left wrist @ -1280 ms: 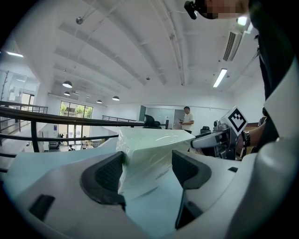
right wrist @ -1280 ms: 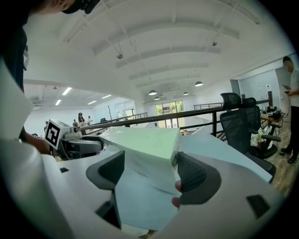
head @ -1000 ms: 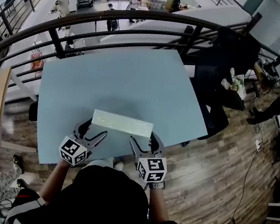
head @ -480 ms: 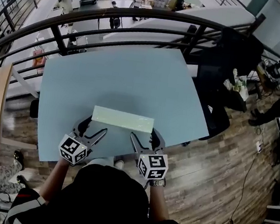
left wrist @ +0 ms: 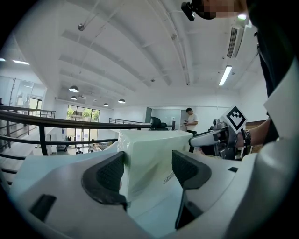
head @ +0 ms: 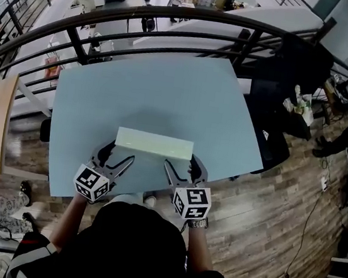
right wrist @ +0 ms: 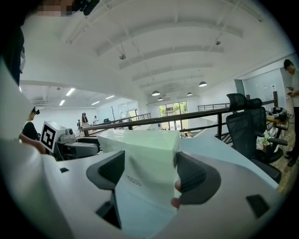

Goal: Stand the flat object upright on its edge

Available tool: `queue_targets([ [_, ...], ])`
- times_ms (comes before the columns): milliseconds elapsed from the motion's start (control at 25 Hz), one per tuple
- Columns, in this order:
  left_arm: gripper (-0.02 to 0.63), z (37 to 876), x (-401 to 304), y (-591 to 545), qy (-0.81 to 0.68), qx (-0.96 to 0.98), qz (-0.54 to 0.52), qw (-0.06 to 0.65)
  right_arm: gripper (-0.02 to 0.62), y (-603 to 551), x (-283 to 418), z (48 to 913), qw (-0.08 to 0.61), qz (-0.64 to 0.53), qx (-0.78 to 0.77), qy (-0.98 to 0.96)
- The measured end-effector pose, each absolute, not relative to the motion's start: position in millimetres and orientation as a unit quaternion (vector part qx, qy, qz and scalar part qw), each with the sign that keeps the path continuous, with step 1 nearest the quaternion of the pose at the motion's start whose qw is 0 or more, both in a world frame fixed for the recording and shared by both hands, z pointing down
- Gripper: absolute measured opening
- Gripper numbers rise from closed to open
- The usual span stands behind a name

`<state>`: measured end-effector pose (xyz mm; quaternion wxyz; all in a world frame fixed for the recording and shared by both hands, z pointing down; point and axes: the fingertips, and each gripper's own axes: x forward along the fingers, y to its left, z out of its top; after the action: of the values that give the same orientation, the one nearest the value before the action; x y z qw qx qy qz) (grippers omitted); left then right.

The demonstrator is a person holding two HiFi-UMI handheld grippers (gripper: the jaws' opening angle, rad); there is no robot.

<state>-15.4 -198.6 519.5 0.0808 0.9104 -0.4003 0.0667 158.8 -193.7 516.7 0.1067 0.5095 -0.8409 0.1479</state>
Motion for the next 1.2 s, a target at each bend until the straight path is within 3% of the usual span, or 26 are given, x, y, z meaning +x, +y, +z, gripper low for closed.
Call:
queue_targets([
  [1200, 0.321, 515, -16, -215, -0.419, 0.904, 0.045, 0.079, 0.328, -208, 162, 514, 0.098, 0.146, 0.530, -0.829],
])
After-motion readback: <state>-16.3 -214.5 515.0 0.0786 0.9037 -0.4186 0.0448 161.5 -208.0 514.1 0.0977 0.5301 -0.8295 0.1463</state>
